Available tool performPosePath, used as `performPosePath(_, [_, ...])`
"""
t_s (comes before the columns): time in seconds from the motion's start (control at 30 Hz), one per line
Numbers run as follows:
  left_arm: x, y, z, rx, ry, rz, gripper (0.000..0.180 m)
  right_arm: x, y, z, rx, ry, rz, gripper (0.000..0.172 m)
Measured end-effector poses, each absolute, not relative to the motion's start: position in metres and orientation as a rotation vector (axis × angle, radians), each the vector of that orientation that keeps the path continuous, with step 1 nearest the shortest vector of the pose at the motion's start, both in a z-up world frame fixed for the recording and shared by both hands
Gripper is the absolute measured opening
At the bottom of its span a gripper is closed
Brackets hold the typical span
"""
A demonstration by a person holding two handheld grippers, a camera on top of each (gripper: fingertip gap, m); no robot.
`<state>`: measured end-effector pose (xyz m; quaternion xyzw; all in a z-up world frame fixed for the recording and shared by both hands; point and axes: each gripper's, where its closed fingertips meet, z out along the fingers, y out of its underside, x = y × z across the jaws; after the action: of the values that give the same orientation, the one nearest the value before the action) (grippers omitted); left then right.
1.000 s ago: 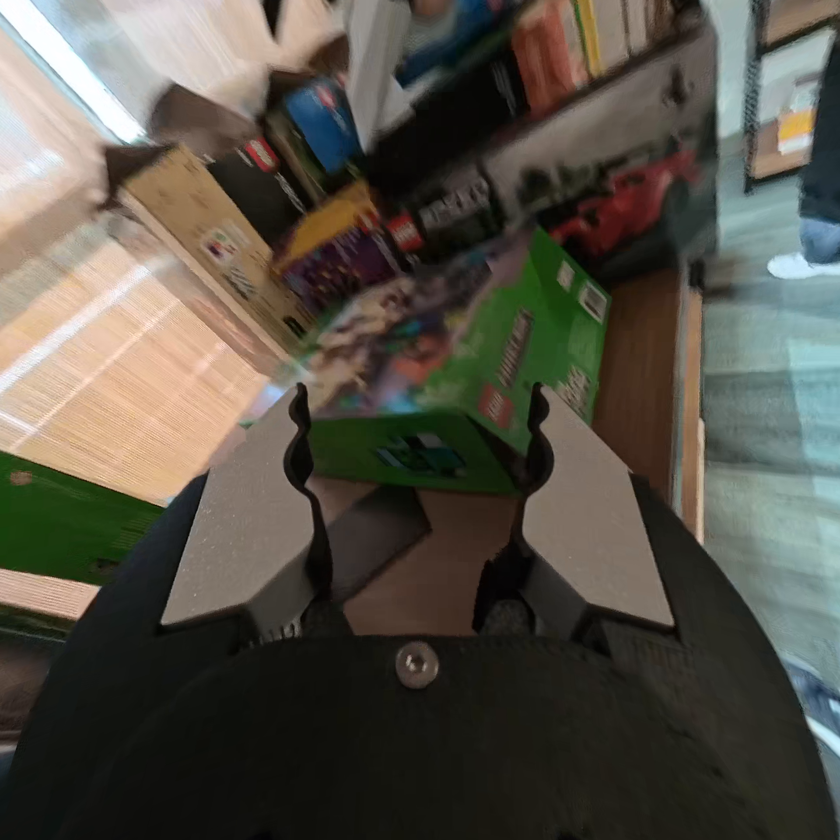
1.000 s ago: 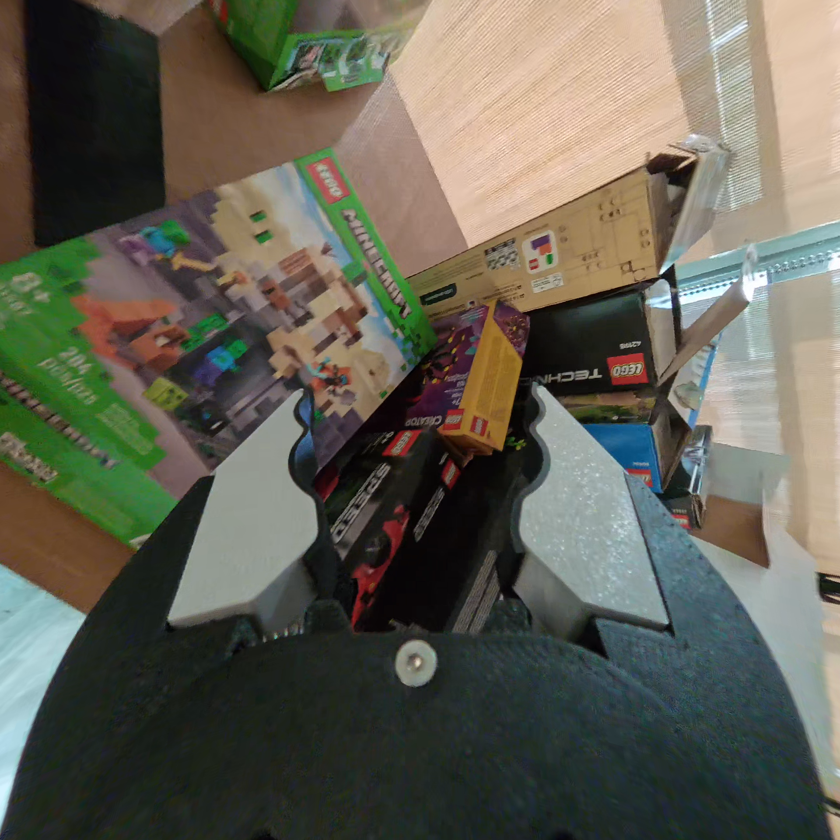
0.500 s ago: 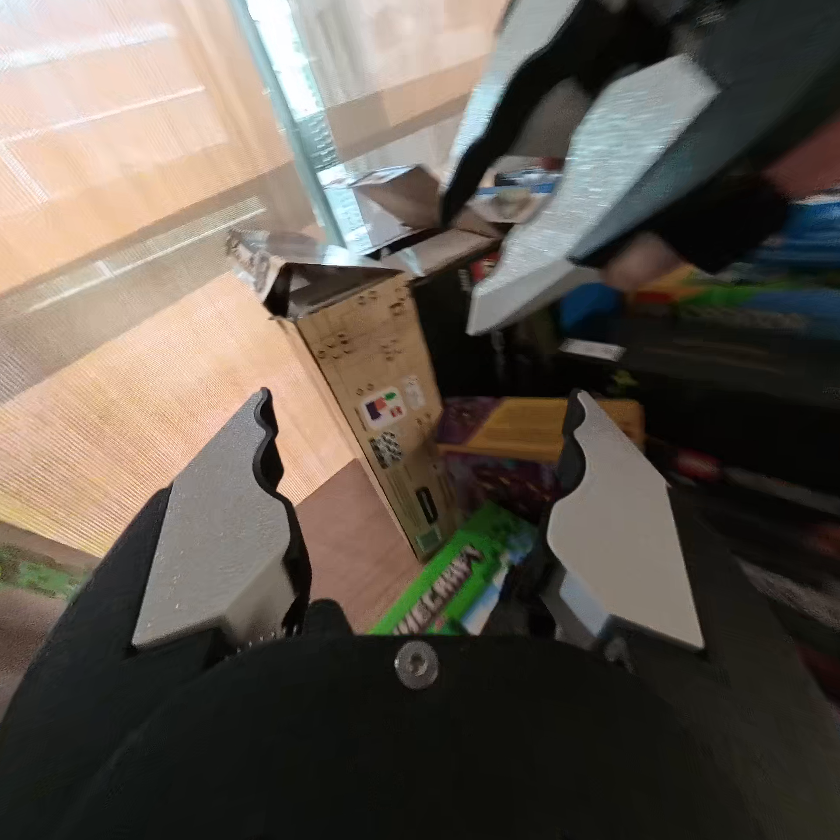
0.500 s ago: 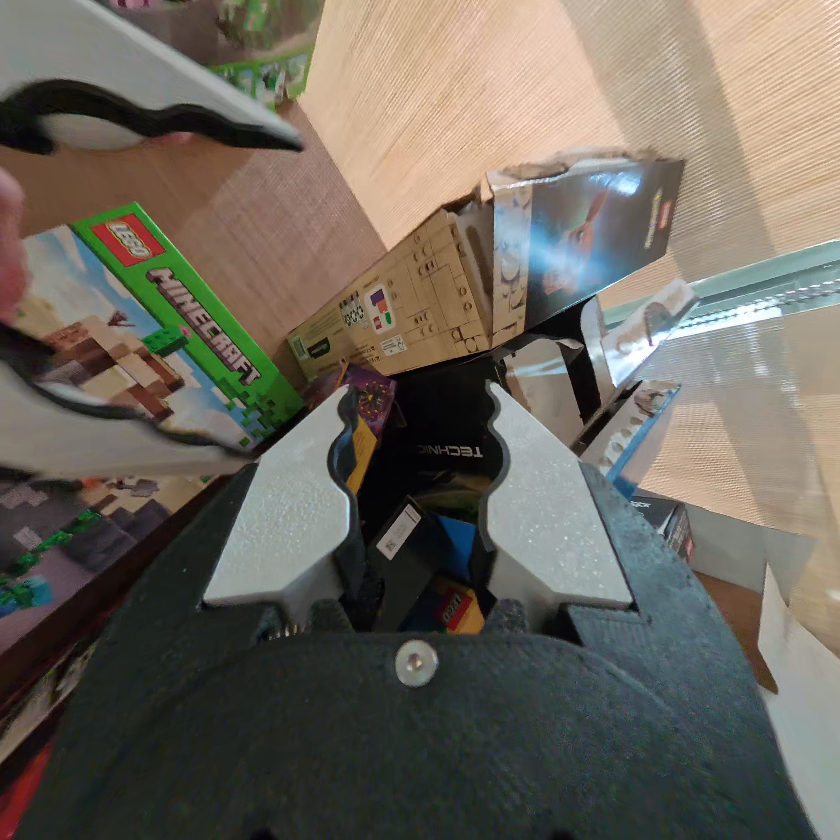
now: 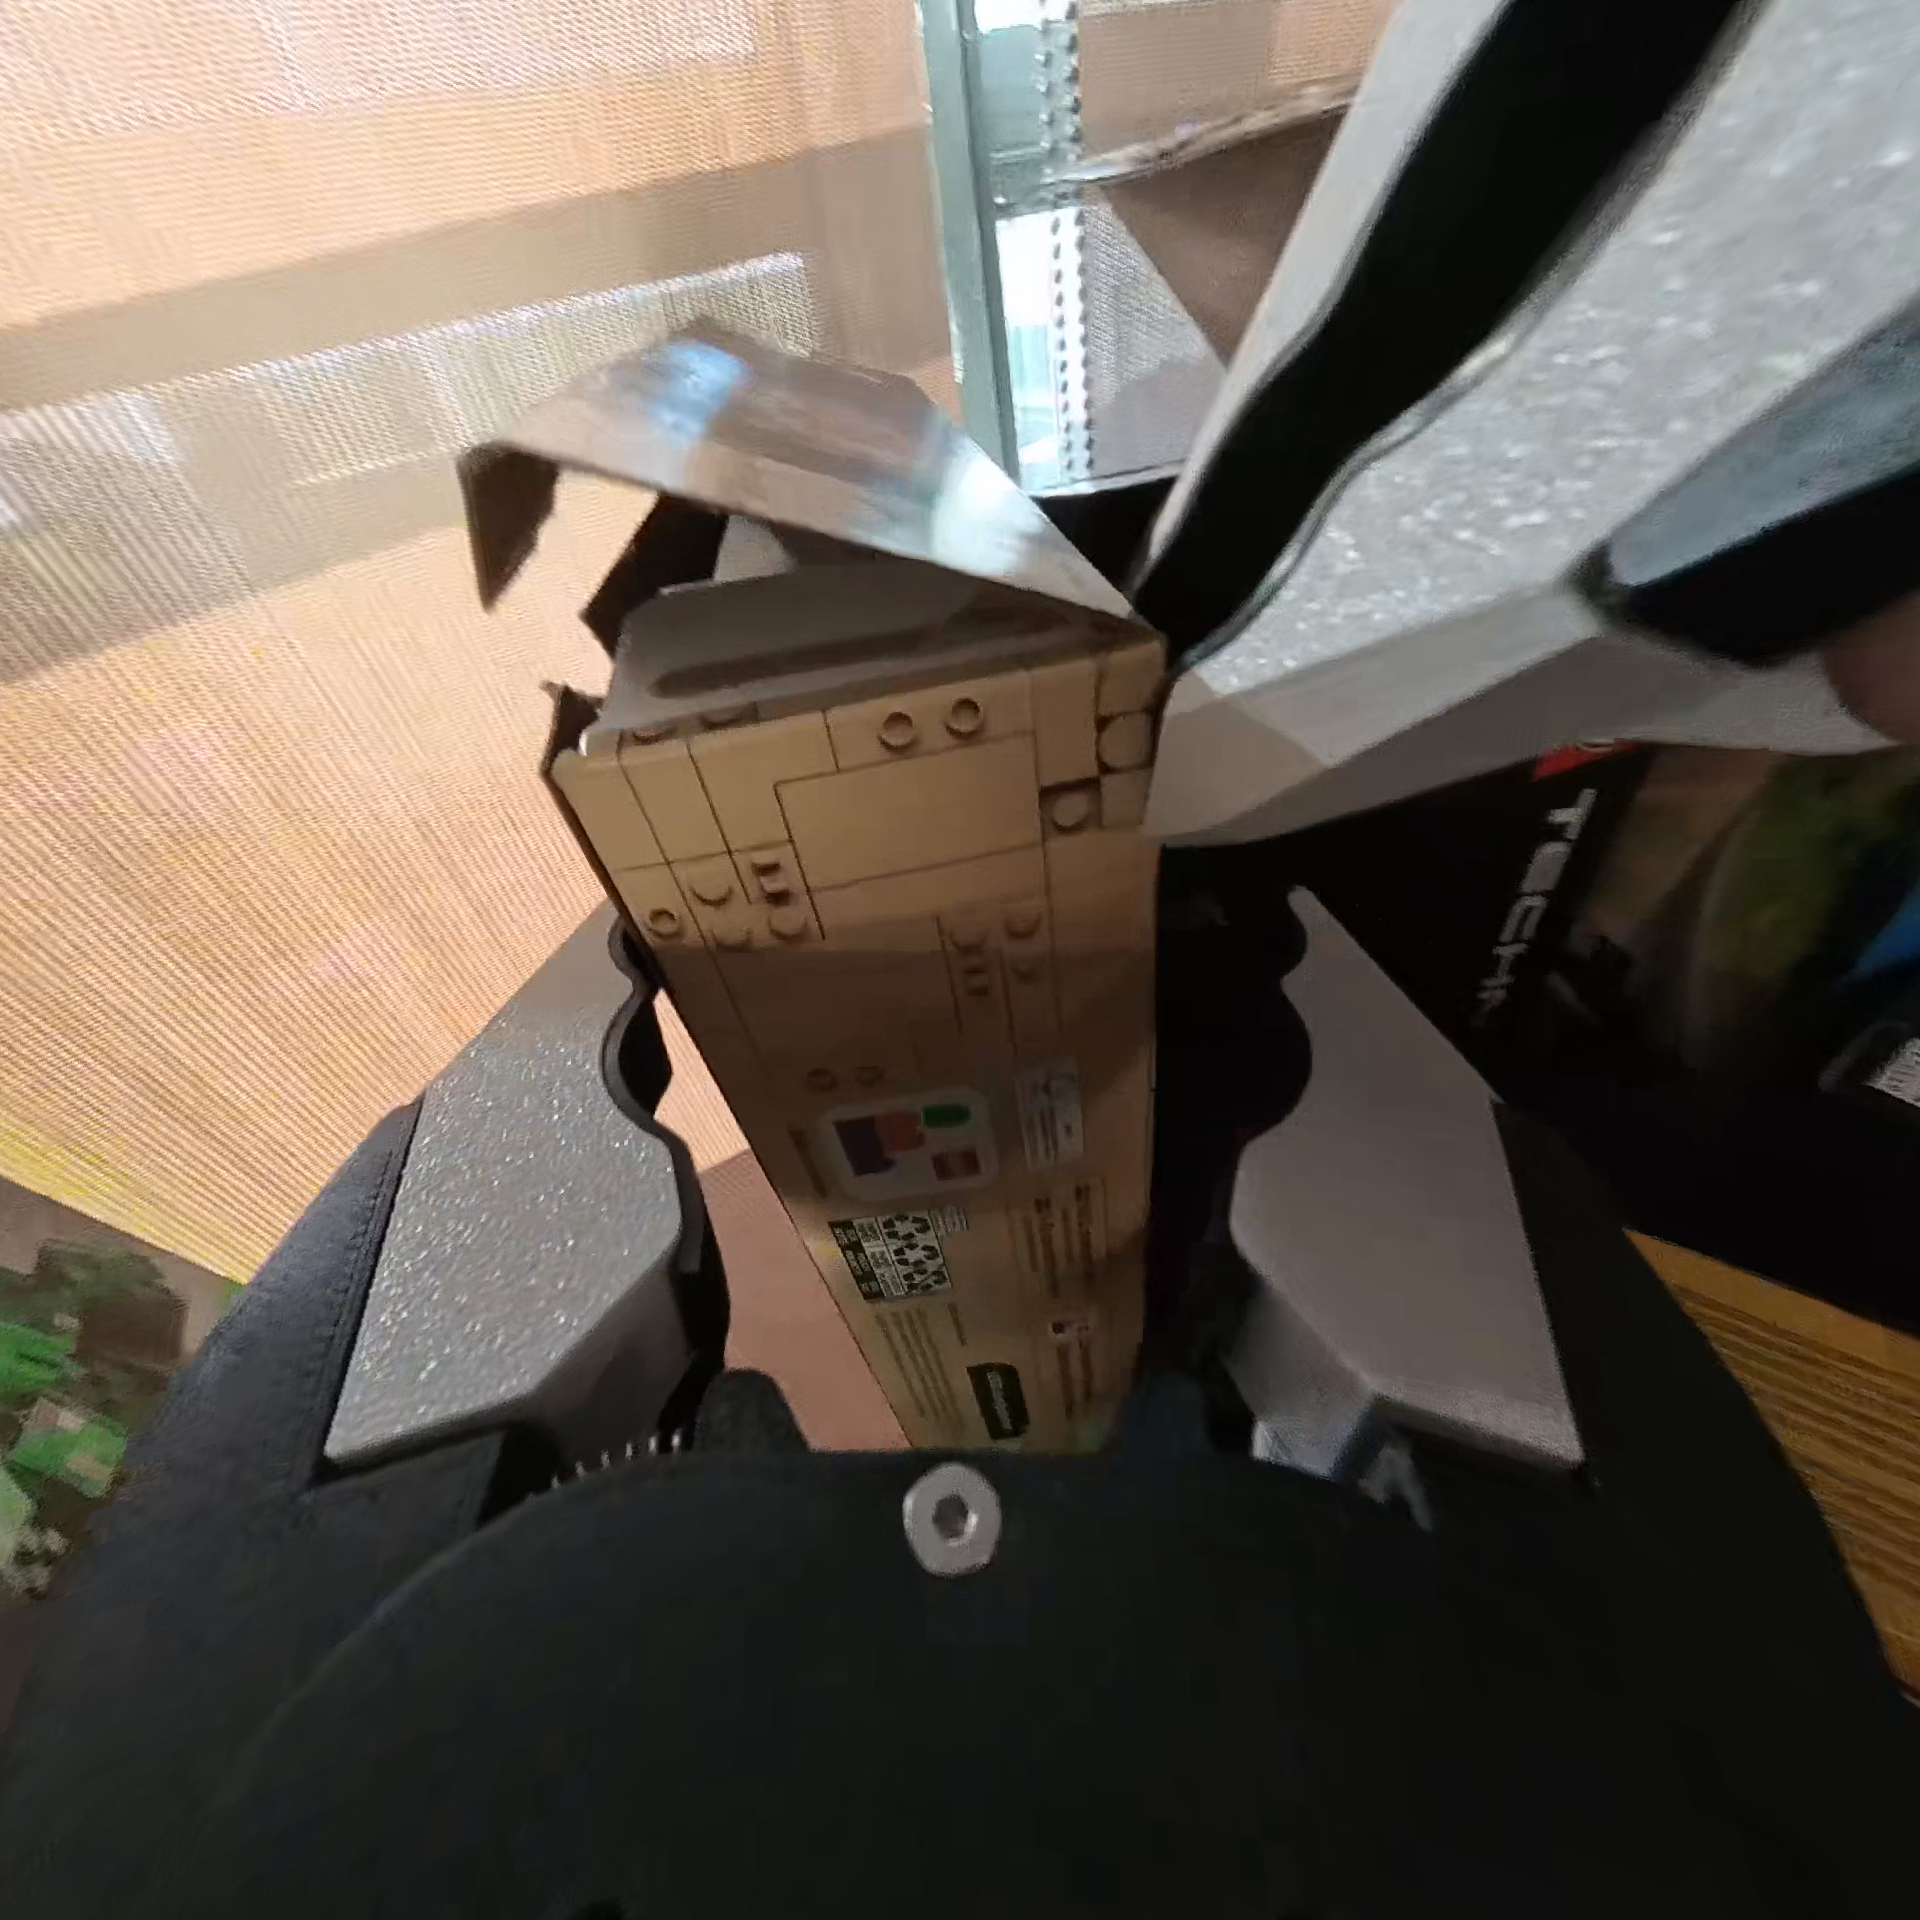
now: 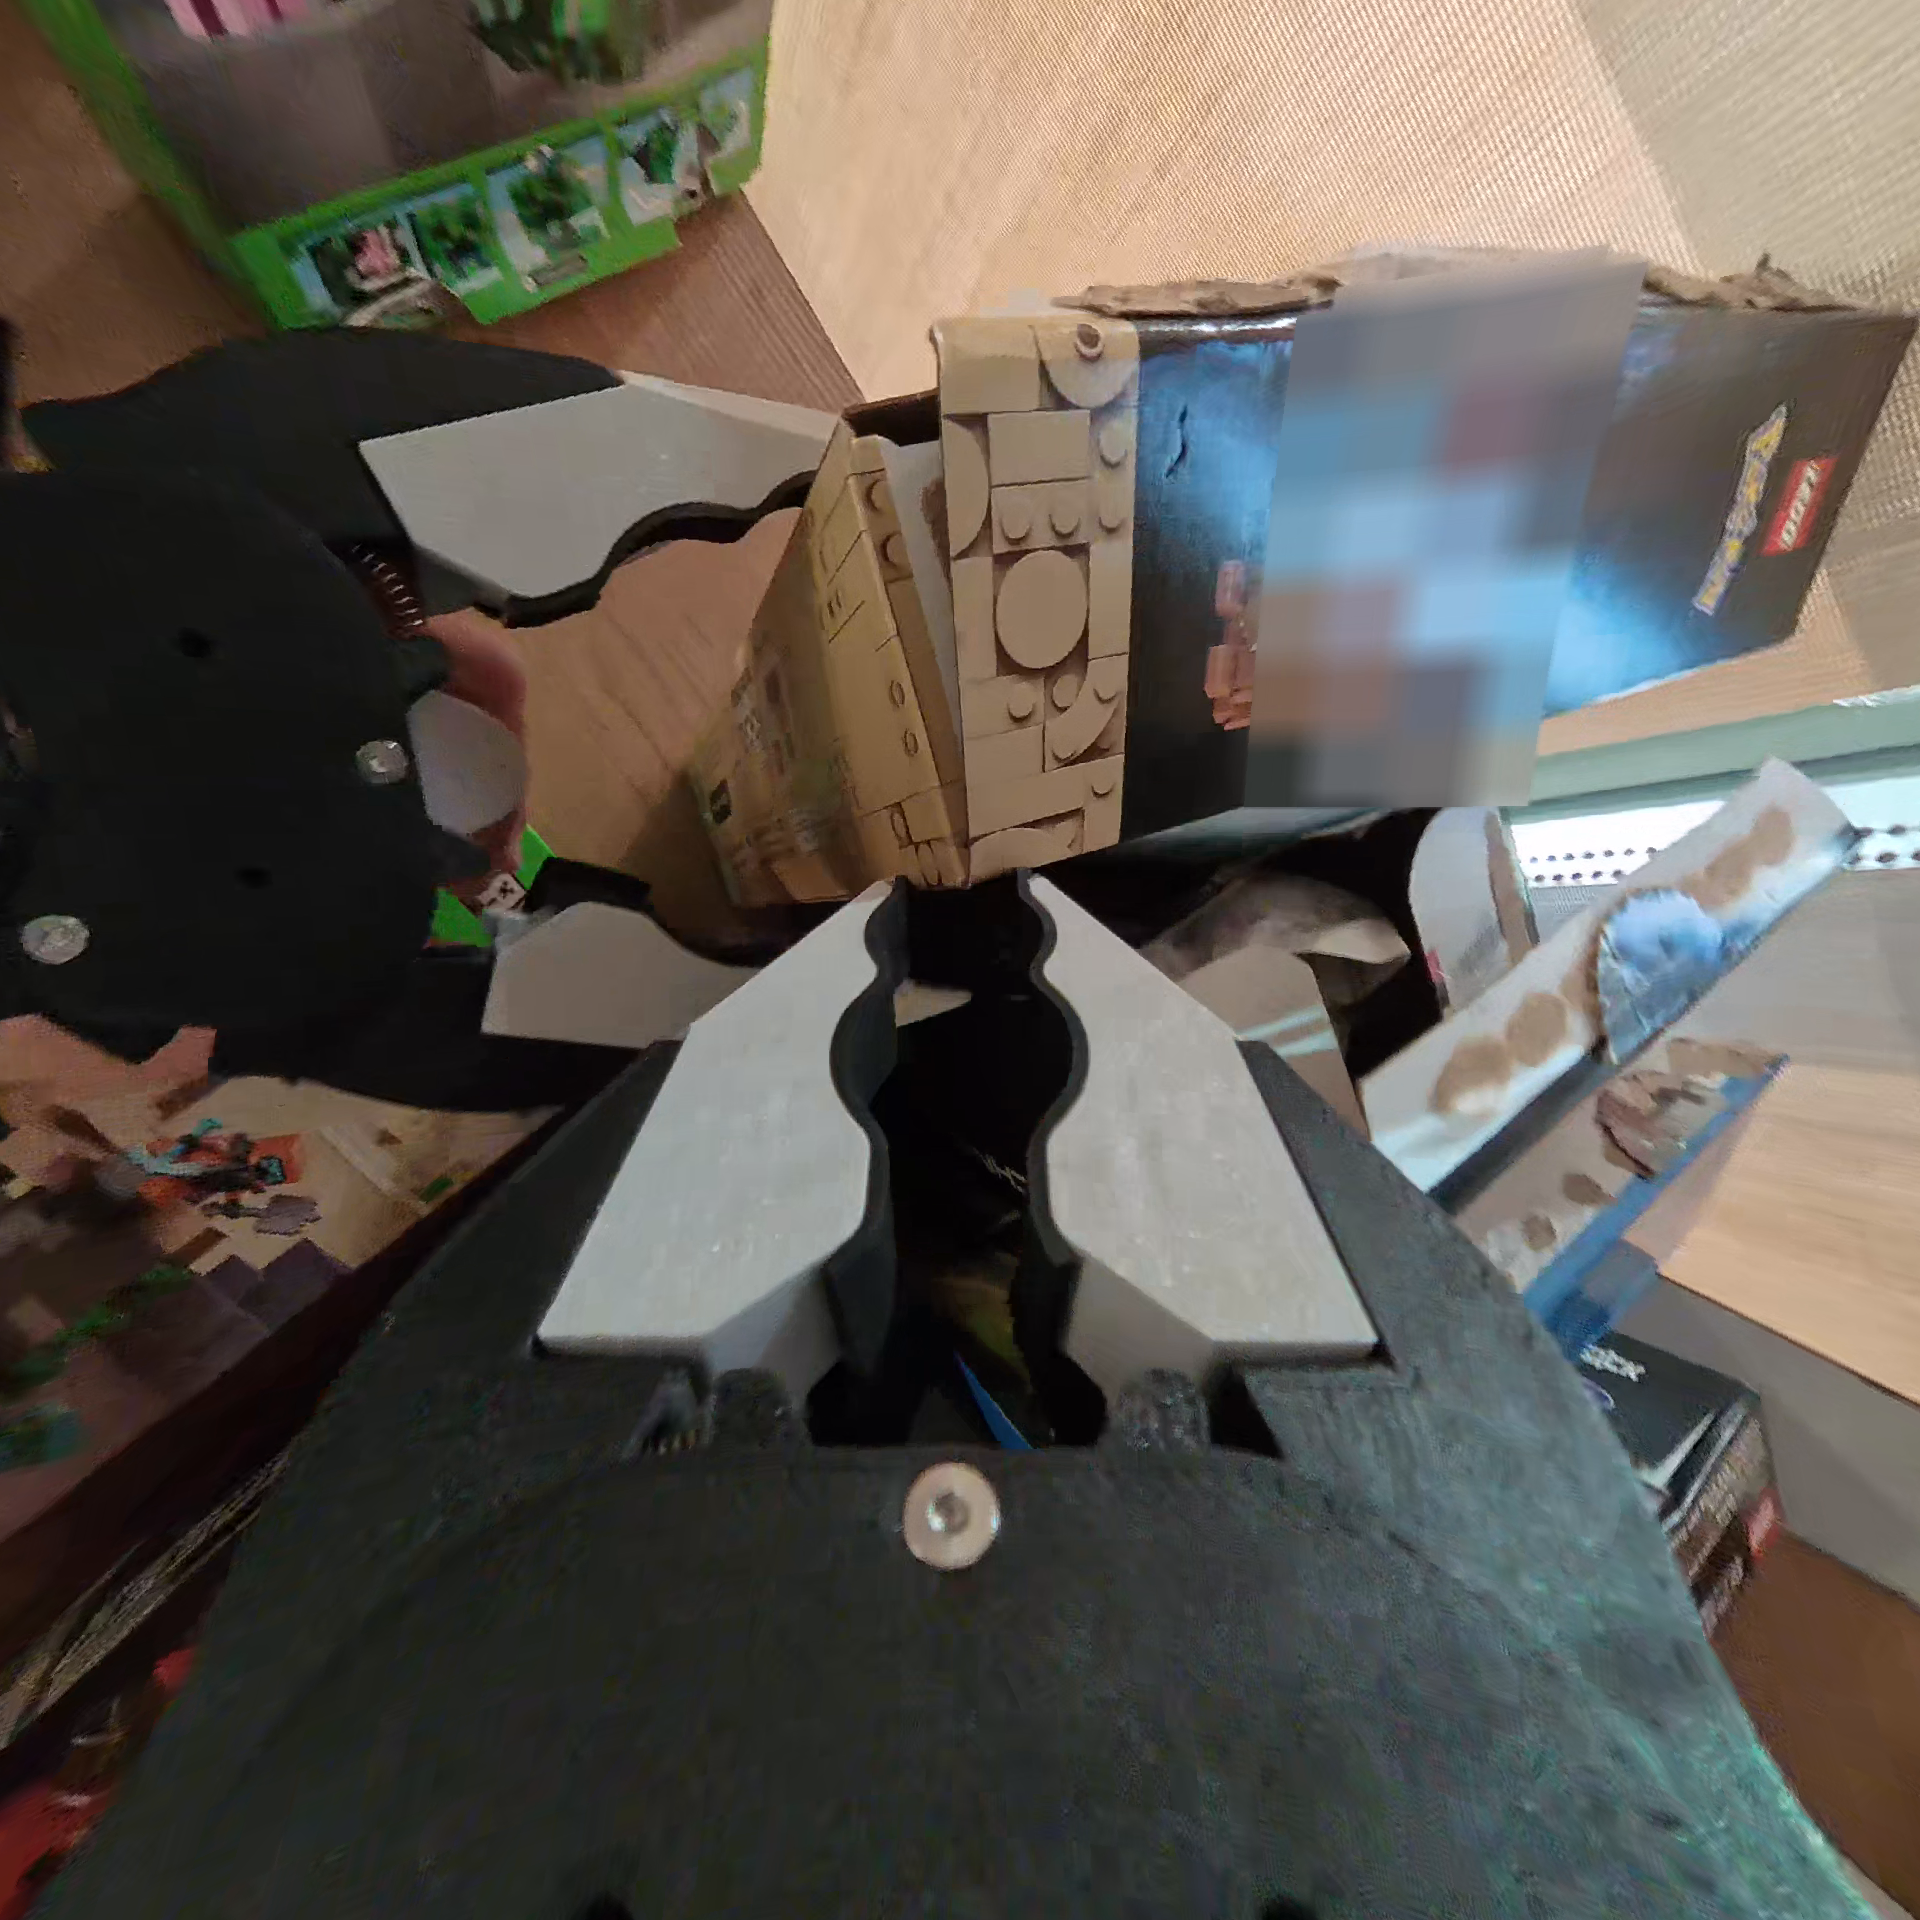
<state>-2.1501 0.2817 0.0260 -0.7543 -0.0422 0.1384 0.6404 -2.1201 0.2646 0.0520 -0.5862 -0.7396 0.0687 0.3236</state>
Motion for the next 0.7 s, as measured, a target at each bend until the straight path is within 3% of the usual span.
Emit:
performPosePath(0.1, [-2.165,0.282,0.031,-1.702,-0.078,0.344,0.110,-2.130,0.256,0.053,-1.549,-1.972,0.255,0.015])
performPosePath(0.17, [-2.177,0.282,0.032,-1.687,-0.087,0.326,0.110,-2.140,0.246,0.051,-1.552,-1.990,0.322,0.000])
performPosePath(0.27, [-2.193,0.282,0.035,-1.660,-0.097,0.330,0.100,-2.153,0.241,0.050,-1.547,-2.001,0.314,0.000])
performPosePath(0.37, [-2.200,0.284,0.034,-1.655,-0.046,0.267,0.098,-2.161,0.234,0.051,-1.546,-2.017,0.340,0.011])
performPosePath(0.6, [-2.209,0.275,0.035,-1.647,0.043,0.154,0.096,-2.152,0.247,0.084,-1.477,-1.950,0.275,0.018])
performPosePath(0.7, [-2.217,0.263,0.034,-1.659,0.047,0.137,0.096,-2.150,0.263,0.099,-1.473,-1.883,0.228,0.033])
